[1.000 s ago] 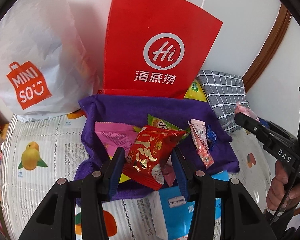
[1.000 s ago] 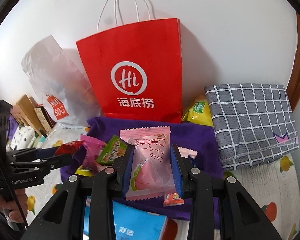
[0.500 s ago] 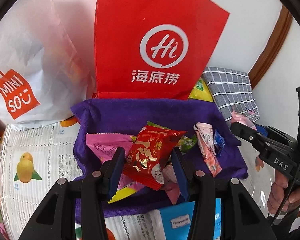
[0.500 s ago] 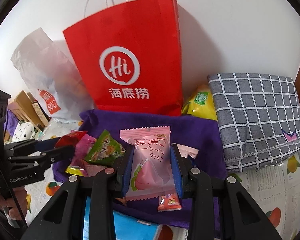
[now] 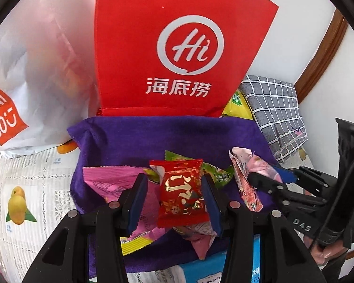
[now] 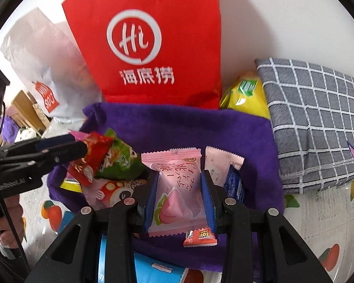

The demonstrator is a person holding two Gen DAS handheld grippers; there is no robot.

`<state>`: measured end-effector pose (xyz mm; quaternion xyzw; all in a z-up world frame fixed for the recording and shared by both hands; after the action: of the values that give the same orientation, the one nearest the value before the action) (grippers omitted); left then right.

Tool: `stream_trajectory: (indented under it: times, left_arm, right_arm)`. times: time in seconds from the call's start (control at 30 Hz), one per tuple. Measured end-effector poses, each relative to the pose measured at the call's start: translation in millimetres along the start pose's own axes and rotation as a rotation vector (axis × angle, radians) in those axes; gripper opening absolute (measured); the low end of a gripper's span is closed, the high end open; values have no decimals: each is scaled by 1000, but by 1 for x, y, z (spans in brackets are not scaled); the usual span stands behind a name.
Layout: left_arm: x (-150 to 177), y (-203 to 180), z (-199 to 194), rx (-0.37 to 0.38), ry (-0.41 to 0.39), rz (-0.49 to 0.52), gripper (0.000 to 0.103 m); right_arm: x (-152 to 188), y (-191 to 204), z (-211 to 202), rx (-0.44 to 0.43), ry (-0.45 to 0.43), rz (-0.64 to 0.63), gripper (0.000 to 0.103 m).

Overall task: Organize snacks
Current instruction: 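Open the right tool on the towel while the left tool releases the red packet, then move both open tools back toward the lychee bag and yellow chip bag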

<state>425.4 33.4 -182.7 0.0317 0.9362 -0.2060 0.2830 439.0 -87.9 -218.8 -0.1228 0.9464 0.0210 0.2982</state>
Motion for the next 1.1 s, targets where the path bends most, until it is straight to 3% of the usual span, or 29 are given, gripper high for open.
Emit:
stream_trajectory:
  times: [0.17, 0.33, 0.4, 0.47, 0.57, 0.77, 0.97, 1.1]
  left_arm:
    - [0, -3, -1, 16, -2, 7, 46]
    - [6, -5, -14, 17, -1, 7, 55]
    - [10, -6, -22, 11, 0, 12, 59]
    - [15, -6, -30, 3, -5, 14, 62]
    - [24, -6, -46, 0, -18, 15, 64]
    - [48, -9, -70, 33, -29, -1, 67]
    - [82, -11, -89, 44, -26, -22, 67]
    - [103, -14, -103, 49, -31, -35, 67]
  right_arm:
    - [2, -1, 7, 25, 3, -10, 36]
    - [3, -2, 13, 46, 8, -14, 37]
    - [4, -1, 15, 43, 24, -11, 43]
    - [3, 1, 11, 43, 31, -10, 63]
    - [-3, 1, -7, 57, -12, 2, 73]
    - [4, -4, -60, 68, -88, 48, 75]
    - [44, -6, -108, 103, -111, 66, 75]
    - [79, -1, -131, 80, -103, 104, 75]
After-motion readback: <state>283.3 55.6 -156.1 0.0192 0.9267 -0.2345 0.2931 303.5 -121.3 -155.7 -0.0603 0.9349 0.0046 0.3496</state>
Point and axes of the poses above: each gripper's, at about its wrist camera, not at the fingertips, and z roughly the way its jaws point, y to its left, x to its underside, the point moved 10 cm from there along z, roughly the way its jaws point, and after that the axes turned 11 degrees about x, right-handed, at the moved point
